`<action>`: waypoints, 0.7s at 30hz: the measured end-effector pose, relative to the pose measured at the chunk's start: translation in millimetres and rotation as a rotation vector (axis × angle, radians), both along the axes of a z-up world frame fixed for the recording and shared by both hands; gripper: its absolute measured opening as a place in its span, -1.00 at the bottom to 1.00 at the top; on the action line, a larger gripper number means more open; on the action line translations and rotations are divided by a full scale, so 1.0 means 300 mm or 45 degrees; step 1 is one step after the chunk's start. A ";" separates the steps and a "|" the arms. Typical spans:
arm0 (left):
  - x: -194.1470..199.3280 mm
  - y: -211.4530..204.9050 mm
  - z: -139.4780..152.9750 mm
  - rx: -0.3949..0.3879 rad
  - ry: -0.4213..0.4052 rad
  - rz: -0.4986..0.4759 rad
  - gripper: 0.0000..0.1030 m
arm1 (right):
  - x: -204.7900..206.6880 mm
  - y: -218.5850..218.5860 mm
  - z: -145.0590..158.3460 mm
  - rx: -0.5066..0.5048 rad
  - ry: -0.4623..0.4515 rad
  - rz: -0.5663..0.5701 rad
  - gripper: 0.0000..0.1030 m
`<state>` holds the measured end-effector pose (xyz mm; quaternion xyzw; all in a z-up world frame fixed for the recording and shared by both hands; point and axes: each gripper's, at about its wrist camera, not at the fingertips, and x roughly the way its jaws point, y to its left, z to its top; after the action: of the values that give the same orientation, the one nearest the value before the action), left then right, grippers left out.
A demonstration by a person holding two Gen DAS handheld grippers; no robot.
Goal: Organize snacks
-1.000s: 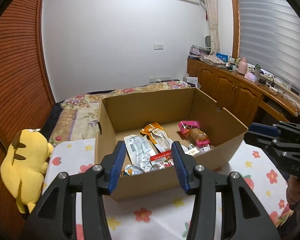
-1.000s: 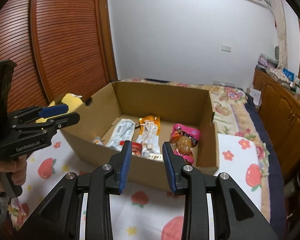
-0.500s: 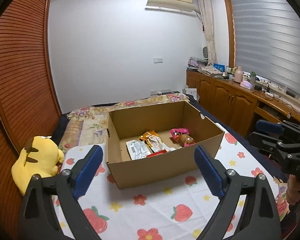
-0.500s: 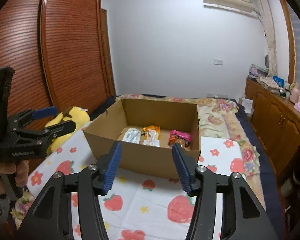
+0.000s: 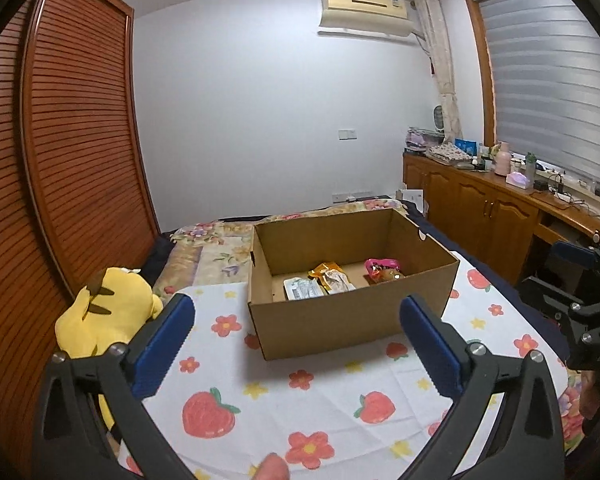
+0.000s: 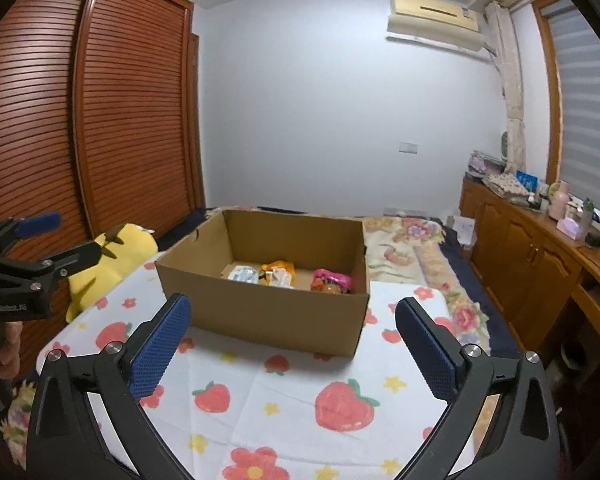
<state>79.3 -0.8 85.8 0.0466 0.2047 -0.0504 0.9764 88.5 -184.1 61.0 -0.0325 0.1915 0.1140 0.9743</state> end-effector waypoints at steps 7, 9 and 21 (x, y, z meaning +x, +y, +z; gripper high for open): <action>-0.048 0.014 -0.045 -0.036 -0.003 0.059 1.00 | -0.059 -0.013 -0.018 0.013 -0.012 -0.045 1.00; -0.063 0.005 -0.063 -0.020 0.009 0.068 1.00 | -0.071 -0.017 -0.026 0.022 -0.007 -0.051 1.00; -0.133 -0.008 -0.145 -0.034 0.038 0.060 1.00 | -0.120 -0.047 -0.084 0.045 -0.010 -0.098 1.00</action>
<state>39.4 -3.1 42.4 0.0281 0.2195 -0.0307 0.9747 52.4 -198.1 35.9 -0.0085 0.1867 0.0797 0.9791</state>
